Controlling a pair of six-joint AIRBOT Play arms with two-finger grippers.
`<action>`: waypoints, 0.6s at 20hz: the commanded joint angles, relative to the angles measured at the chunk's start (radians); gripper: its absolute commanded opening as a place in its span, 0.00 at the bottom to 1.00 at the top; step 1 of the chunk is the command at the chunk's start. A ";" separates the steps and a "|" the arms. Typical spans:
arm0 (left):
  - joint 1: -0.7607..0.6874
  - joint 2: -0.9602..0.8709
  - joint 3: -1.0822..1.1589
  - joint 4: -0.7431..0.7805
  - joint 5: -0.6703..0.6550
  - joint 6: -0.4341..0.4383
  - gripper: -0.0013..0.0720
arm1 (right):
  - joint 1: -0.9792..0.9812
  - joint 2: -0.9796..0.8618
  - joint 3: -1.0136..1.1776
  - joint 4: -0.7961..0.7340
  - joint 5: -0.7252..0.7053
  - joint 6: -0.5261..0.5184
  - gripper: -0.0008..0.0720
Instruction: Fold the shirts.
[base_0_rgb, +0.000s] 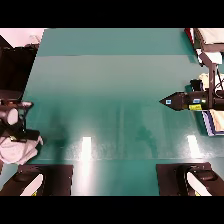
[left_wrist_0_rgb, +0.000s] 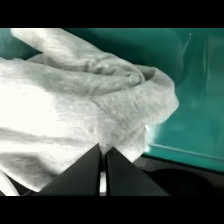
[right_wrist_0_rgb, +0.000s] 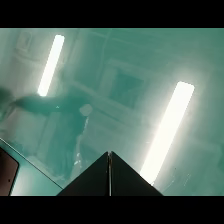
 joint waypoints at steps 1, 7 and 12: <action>0.000 0.001 0.244 -0.085 0.006 0.053 0.05 | 0.001 0.001 0.000 0.002 -0.004 0.000 0.03; 0.000 -0.003 0.845 -0.784 0.060 0.334 0.05 | 0.001 0.002 0.000 0.010 -0.054 0.002 0.03; -0.064 -0.089 0.977 -0.890 0.089 0.379 0.04 | 0.001 0.001 0.093 0.008 -0.117 0.002 0.03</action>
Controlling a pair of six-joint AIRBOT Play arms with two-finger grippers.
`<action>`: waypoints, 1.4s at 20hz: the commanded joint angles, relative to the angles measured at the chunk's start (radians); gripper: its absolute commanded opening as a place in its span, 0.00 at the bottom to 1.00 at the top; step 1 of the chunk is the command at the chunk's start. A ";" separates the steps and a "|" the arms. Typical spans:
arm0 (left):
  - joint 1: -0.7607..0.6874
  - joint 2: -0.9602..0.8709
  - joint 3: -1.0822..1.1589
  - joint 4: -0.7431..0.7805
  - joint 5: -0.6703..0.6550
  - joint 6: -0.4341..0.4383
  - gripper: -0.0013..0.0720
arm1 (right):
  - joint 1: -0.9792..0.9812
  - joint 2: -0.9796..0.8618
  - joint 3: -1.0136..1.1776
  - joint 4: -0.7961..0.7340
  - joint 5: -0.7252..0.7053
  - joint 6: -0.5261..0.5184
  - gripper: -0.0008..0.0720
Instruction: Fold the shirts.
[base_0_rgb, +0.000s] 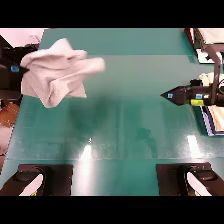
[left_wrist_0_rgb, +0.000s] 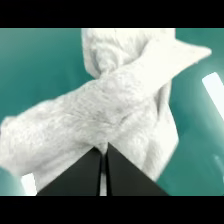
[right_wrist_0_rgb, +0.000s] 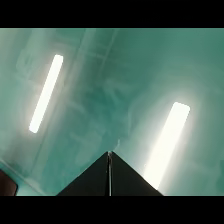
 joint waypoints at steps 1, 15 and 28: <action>-0.086 -0.083 0.087 -0.124 0.026 0.064 0.05 | 0.001 0.000 0.077 0.000 -0.061 0.002 0.03; -0.314 -0.646 0.087 -0.100 -0.106 0.035 0.76 | 0.001 0.000 0.229 -0.010 -0.081 0.001 0.03; -0.265 -0.492 -0.792 -0.673 0.566 0.138 0.76 | 0.001 -0.005 0.227 -0.010 -0.082 0.001 0.03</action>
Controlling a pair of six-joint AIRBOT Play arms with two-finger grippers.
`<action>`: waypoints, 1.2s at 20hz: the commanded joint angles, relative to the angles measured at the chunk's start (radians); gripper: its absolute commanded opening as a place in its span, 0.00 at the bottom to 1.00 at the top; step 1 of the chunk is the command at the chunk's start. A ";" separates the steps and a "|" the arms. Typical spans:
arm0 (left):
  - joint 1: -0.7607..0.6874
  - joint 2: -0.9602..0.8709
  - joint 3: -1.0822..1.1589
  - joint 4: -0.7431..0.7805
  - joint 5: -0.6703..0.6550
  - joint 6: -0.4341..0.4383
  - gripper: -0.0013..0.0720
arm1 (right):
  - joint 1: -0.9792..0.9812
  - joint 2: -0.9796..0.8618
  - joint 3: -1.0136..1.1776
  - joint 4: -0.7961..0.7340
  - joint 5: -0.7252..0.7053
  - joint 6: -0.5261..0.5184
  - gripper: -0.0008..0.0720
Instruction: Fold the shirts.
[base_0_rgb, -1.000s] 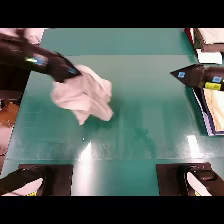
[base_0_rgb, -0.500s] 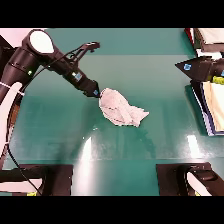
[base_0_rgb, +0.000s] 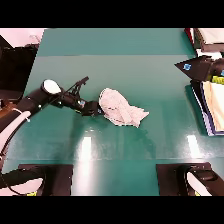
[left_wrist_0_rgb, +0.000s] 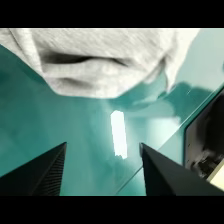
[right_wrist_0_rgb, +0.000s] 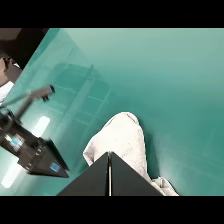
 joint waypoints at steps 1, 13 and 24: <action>-0.036 0.003 -0.161 -0.201 0.217 0.116 0.76 | 0.001 -0.001 -0.001 0.000 0.000 0.000 0.03; -0.184 -0.066 -0.160 -0.283 0.427 0.115 0.19 | 0.001 0.000 -0.001 0.000 0.001 0.000 0.03; -0.027 0.177 0.066 0.272 0.024 0.086 0.05 | 0.030 -0.108 -0.130 0.003 0.167 0.000 0.15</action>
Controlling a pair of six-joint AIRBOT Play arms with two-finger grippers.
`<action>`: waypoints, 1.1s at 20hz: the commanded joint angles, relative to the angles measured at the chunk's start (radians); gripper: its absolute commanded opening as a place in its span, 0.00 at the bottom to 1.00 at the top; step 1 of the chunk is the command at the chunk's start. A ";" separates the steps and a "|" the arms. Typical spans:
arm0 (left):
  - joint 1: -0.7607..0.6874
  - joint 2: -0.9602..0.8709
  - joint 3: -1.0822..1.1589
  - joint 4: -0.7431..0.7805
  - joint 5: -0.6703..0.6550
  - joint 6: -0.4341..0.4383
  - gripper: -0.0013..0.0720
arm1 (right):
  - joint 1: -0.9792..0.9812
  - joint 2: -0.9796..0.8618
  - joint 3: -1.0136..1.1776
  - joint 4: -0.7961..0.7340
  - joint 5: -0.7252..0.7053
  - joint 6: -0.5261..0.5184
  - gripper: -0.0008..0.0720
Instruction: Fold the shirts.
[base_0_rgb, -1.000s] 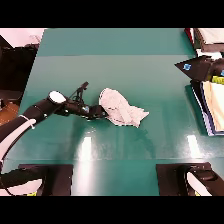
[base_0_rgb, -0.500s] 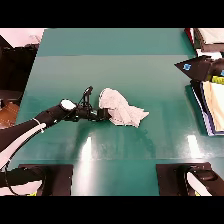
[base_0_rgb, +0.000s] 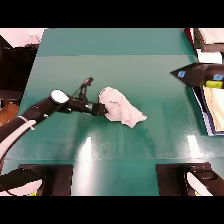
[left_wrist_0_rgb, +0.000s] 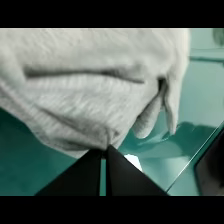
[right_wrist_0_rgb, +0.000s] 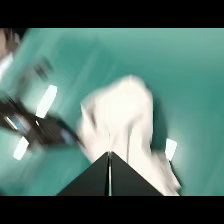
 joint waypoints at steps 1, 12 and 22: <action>0.075 0.125 0.114 0.302 -0.224 -0.014 0.05 | 0.043 -0.084 -0.130 0.006 0.047 0.000 0.53; 0.088 0.153 0.138 0.360 -0.396 -0.021 0.05 | 0.465 -0.563 -0.210 0.219 -0.394 -0.098 0.77; 0.088 0.156 0.270 0.582 -0.563 -0.076 0.05 | 0.403 -0.483 -0.063 -0.162 -0.216 0.004 0.03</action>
